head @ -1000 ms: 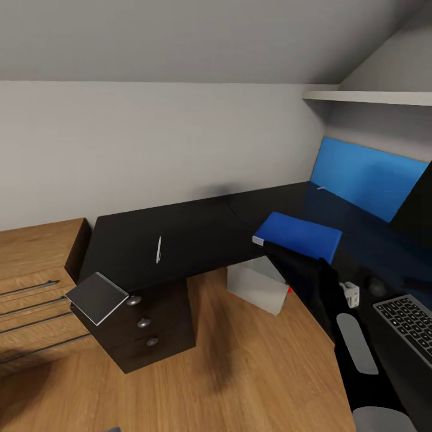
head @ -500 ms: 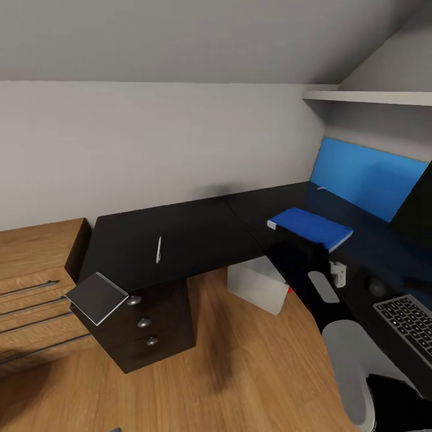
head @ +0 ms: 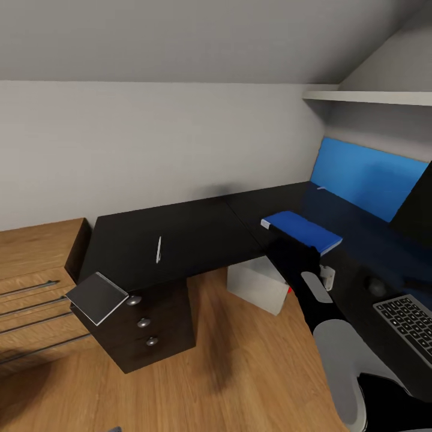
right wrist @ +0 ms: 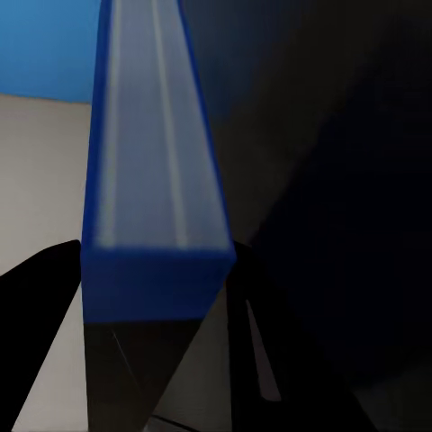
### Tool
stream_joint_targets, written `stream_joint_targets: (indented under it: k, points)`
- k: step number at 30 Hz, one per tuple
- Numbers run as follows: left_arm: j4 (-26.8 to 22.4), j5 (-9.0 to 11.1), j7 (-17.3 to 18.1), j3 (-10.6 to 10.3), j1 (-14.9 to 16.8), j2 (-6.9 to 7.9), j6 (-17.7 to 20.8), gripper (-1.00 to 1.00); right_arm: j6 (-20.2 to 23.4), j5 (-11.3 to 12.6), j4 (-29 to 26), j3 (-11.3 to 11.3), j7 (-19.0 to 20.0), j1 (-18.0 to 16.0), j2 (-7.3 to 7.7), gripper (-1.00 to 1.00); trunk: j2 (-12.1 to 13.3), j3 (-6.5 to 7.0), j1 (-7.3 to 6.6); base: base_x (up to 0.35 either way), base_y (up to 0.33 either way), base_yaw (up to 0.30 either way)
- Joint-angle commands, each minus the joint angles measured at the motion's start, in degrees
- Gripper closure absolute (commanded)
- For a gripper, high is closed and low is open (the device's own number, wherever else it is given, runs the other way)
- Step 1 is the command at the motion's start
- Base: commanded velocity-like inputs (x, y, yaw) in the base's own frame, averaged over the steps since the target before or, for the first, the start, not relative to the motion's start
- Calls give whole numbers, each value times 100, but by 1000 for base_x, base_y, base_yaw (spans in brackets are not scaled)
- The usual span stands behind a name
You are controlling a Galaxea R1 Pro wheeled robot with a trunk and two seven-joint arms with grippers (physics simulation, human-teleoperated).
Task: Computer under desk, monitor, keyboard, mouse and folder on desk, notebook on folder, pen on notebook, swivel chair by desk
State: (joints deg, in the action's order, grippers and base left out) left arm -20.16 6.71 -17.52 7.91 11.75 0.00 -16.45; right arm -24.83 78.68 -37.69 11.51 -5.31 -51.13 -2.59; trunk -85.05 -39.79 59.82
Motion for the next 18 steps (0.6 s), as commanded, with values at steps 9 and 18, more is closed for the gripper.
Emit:
stream_joint_targets:
  k: [9, 18]
  points:
    - [3, 67, -5, -9, 3, 0, -181, -100, -10, 29, 5, 11, -24, -3, -6, 100, -2, -5, 0, 0, 0, 0]
    - [2, 67, -16, -6, 3, 0, -192, -100, -13, 23, 15, -4, 0, 22, -12, 100, -2, -6, 0, 0, 0, -4]
